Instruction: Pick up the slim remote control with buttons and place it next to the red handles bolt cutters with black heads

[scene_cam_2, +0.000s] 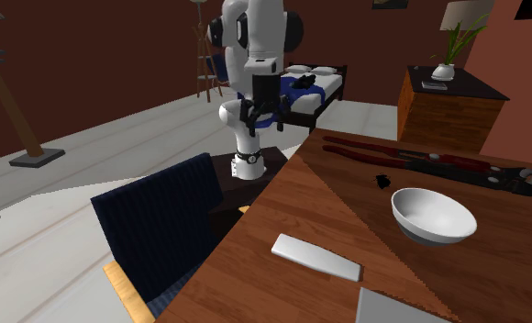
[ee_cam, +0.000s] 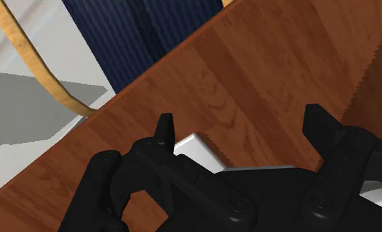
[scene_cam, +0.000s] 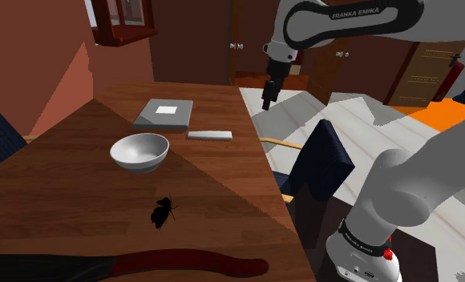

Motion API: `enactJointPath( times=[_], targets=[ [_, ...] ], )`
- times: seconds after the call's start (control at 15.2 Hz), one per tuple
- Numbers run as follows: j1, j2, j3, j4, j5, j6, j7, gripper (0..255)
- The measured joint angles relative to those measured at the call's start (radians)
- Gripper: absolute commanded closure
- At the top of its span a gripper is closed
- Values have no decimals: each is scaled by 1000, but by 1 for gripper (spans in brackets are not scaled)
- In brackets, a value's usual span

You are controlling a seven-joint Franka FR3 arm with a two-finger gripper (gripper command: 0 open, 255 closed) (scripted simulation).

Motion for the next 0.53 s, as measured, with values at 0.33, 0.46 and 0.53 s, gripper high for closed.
enactJointPath(
  times=[0.33,0.46,0.53],
  targets=[
    [30,193,-46,87,22,93,-136,0],
    [41,264,-55,117,37,127,-186,0],
    [46,304,-60,144,46,138,-212,0]
  ],
)
